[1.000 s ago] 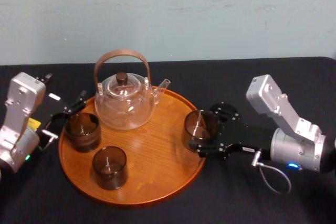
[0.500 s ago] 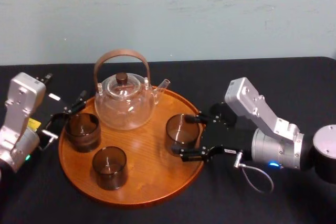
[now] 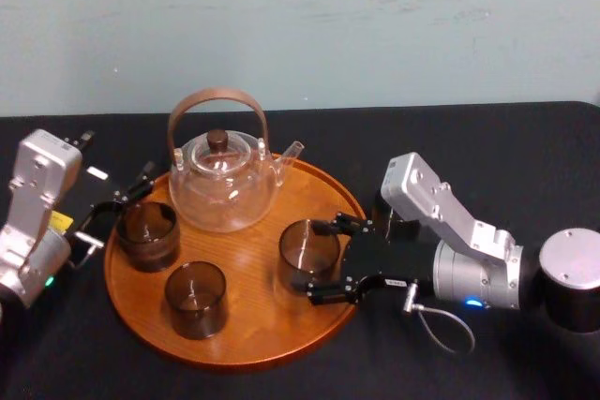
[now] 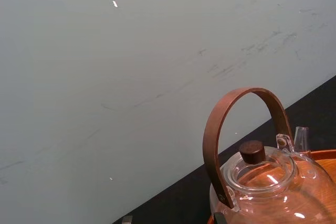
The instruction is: Pick up the glass from the table and place it on the tray.
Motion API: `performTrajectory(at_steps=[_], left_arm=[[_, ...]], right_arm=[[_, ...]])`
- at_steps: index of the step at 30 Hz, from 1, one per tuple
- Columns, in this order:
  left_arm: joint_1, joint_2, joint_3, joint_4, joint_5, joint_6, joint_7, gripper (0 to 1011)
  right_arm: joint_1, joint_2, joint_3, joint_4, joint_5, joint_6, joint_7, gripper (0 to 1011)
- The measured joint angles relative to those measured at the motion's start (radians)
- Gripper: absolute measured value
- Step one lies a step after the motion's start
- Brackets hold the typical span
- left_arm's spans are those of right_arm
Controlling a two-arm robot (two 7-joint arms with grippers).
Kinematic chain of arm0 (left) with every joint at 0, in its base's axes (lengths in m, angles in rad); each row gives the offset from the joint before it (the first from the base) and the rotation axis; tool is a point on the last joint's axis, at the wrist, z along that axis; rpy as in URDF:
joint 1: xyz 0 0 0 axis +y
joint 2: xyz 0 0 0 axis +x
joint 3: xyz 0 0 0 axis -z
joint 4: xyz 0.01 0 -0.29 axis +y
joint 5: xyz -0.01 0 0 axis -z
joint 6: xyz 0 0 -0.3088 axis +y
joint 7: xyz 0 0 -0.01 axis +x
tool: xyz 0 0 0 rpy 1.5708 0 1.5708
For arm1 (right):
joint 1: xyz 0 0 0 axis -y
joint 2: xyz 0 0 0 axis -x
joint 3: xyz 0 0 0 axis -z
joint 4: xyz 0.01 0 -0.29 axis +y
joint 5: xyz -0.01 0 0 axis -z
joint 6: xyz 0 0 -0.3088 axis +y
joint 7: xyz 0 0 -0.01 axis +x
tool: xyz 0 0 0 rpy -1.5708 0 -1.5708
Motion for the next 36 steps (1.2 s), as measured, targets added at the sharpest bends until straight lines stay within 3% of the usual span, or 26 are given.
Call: performTrajectory(at_steps=[36], left_arm=[[0.000,0.000,0.000,0.000,0.000,0.000,0.000,1001]], right_arm=[[0.020,-0.056,-0.040,0.121,-0.016,-0.048,0.004,913]])
